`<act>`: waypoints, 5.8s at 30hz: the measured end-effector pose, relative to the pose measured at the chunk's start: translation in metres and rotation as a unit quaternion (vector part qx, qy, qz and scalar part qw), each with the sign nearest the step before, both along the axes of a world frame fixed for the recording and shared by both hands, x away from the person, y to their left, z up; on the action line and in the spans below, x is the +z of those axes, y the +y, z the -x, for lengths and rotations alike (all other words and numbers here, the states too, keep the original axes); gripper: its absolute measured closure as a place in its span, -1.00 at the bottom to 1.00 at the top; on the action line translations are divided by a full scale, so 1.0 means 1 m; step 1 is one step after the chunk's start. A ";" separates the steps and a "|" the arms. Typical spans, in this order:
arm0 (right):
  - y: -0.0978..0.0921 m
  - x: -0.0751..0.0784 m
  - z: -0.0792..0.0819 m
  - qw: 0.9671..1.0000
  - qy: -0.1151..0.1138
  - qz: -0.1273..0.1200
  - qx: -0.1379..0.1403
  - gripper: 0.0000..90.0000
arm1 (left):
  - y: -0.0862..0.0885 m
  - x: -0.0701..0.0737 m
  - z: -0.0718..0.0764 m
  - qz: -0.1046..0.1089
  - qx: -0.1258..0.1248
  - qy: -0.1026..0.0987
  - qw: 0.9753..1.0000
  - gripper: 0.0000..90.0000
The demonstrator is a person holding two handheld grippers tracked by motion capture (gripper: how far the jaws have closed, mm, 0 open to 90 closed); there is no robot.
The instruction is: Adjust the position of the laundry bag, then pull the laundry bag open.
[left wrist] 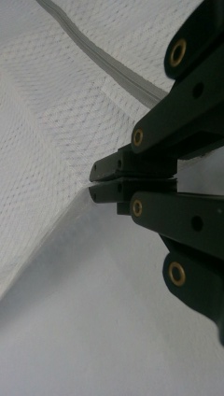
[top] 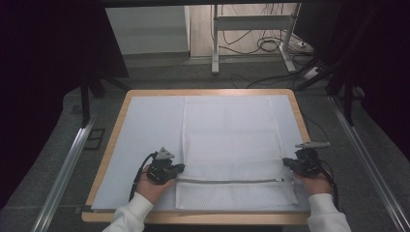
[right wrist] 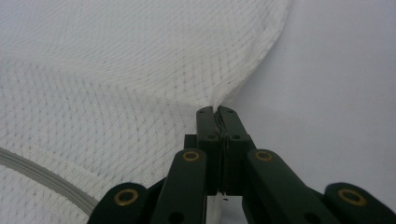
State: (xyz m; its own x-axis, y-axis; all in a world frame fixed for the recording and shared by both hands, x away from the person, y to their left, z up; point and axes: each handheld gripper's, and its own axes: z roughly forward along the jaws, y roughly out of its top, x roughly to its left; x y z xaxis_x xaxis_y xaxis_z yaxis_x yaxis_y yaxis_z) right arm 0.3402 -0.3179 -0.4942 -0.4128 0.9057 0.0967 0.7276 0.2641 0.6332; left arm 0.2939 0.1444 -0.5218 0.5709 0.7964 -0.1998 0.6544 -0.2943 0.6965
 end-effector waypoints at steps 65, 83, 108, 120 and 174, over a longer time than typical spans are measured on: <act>0.056 -0.007 -0.004 0.998 -0.013 -0.016 0.052 0.94 | 0.065 -0.002 0.005 0.004 0.047 0.014 0.999 0.98; 0.073 -0.011 -0.002 0.997 -0.009 -0.021 0.074 0.94 | 0.085 -0.005 0.008 0.006 0.058 0.023 0.998 0.97; 0.087 -0.013 0.001 0.995 -0.007 -0.020 0.095 0.94 | 0.099 -0.009 0.008 0.004 0.071 0.032 0.997 0.97; 0.092 -0.014 0.000 0.994 -0.009 -0.018 0.103 0.94 | 0.103 -0.011 0.009 -0.001 0.074 0.033 0.997 0.96; 0.055 -0.006 0.024 0.993 -0.087 -0.039 0.073 -0.15 | 0.012 0.035 0.014 0.008 -0.003 -0.041 0.999 -0.30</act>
